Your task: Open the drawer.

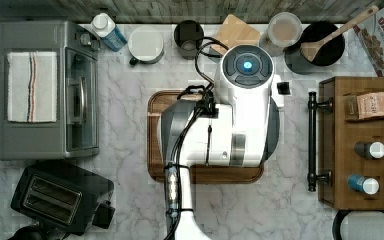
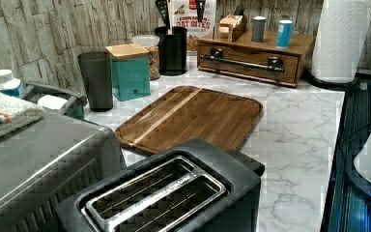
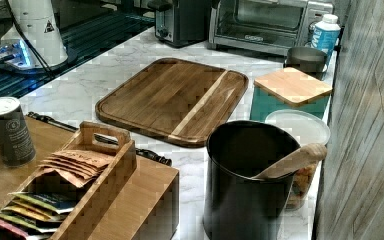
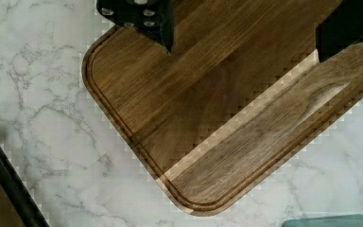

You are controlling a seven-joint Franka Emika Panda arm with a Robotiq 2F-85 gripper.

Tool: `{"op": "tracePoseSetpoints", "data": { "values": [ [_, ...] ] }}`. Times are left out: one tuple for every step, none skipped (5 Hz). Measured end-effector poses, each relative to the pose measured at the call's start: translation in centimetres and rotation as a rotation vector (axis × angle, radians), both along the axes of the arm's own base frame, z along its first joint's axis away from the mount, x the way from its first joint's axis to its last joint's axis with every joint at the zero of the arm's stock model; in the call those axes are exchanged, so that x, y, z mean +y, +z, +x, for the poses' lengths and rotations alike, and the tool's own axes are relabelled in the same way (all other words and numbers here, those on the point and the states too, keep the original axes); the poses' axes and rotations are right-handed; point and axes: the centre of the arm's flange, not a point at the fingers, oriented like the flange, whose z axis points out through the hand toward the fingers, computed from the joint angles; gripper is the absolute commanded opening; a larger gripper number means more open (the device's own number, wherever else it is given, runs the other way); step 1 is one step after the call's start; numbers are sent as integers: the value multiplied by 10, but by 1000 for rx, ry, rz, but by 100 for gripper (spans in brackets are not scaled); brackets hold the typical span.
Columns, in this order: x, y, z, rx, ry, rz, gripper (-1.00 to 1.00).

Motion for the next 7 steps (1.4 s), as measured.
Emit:
{"op": "tracePoseSetpoints", "data": {
  "values": [
    [-3, -9, 0, -1, 121, 17, 100],
    [-13, -17, -2, -27, 406, 48, 100],
    [-36, -26, -4, -78, 602, 49, 100],
    [-76, -37, -14, -78, 594, 48, 100],
    [-123, -44, -29, -52, 563, 27, 100],
    [-168, -46, -39, -108, 535, -16, 100],
    [-211, -43, -51, -137, 561, -100, 100]
  ]
}}
